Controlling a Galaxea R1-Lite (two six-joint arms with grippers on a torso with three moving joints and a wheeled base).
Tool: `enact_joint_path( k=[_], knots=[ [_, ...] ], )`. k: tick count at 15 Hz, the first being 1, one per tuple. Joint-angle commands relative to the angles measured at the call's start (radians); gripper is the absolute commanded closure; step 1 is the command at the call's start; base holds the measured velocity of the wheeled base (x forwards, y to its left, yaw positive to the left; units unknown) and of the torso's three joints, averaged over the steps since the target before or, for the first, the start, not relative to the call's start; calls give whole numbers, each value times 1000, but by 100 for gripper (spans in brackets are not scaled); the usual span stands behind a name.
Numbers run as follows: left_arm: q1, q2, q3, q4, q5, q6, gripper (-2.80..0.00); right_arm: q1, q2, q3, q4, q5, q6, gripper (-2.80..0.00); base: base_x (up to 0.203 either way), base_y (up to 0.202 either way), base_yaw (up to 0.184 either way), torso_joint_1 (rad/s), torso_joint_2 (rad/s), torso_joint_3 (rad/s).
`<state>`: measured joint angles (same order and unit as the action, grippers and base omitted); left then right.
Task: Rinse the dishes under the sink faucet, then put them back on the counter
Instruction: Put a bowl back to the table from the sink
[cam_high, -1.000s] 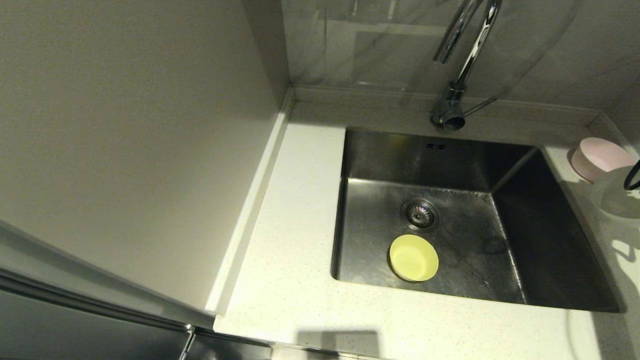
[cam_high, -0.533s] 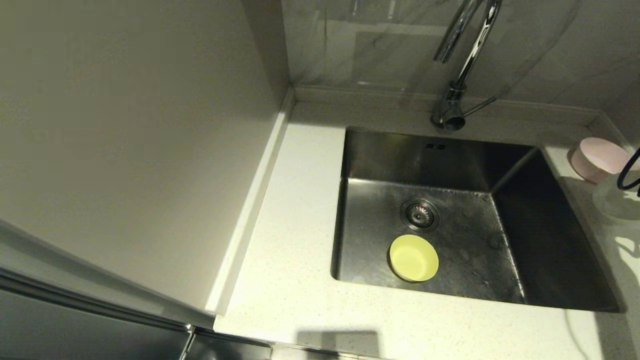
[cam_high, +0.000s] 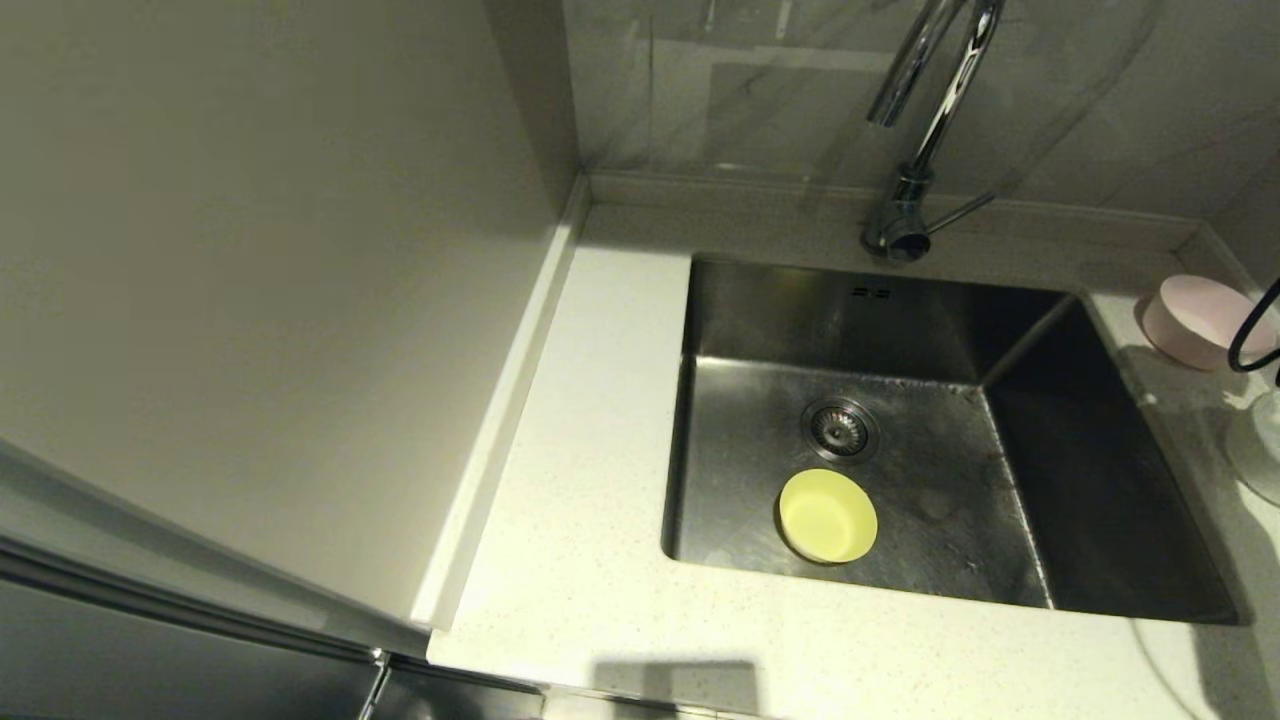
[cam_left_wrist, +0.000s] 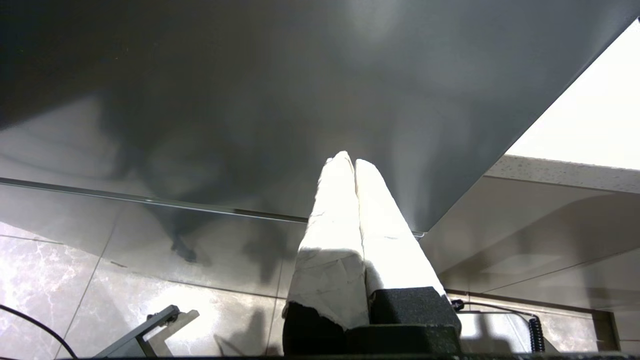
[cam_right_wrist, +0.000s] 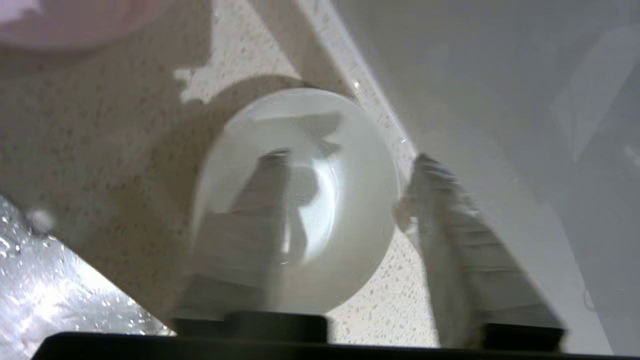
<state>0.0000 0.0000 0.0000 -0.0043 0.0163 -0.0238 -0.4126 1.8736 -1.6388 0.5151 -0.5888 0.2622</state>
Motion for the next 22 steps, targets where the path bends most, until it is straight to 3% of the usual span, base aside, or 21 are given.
enact_joint_path(
  k=[1, 5, 8, 13, 15, 18, 19, 21, 22],
  knots=[
    [0, -2, 0, 0, 1, -1, 0, -3, -13, -9, 3, -3, 2, -280, 0, 0, 0, 0, 0, 0],
    [0, -2, 0, 0, 1, -1, 0, 8, -80, -11, 8, 3, -6, -280, 0, 0, 0, 0, 0, 0],
    [0, -2, 0, 0, 1, -1, 0, 141, -142, -9, 34, 10, -37, -280, 0, 0, 0, 0, 0, 0],
    [0, -2, 0, 0, 1, -1, 0, 413, -121, -207, 386, 2, -67, -280, 0, 0, 0, 0, 0, 0],
    [0, -2, 0, 0, 1, -1, 0, 481, -80, -226, 423, -1, -80, -280, 0, 0, 0, 0, 0, 0],
    [0, -2, 0, 0, 1, -1, 0, 517, -8, -257, 424, 2, -85, -280, 0, 0, 0, 0, 0, 0],
    [-1, -2, 0, 0, 1, -1, 0, 532, 22, -255, 419, 15, -84, -280, 0, 0, 0, 0, 0, 0],
    [0, -2, 0, 0, 1, -1, 0, 556, 72, -249, 399, 121, -100, -280, 0, 0, 0, 0, 0, 0],
    [0, -2, 0, 0, 1, -1, 0, 560, 92, -240, 393, 175, -160, -280, 0, 0, 0, 0, 0, 0]
  ],
)
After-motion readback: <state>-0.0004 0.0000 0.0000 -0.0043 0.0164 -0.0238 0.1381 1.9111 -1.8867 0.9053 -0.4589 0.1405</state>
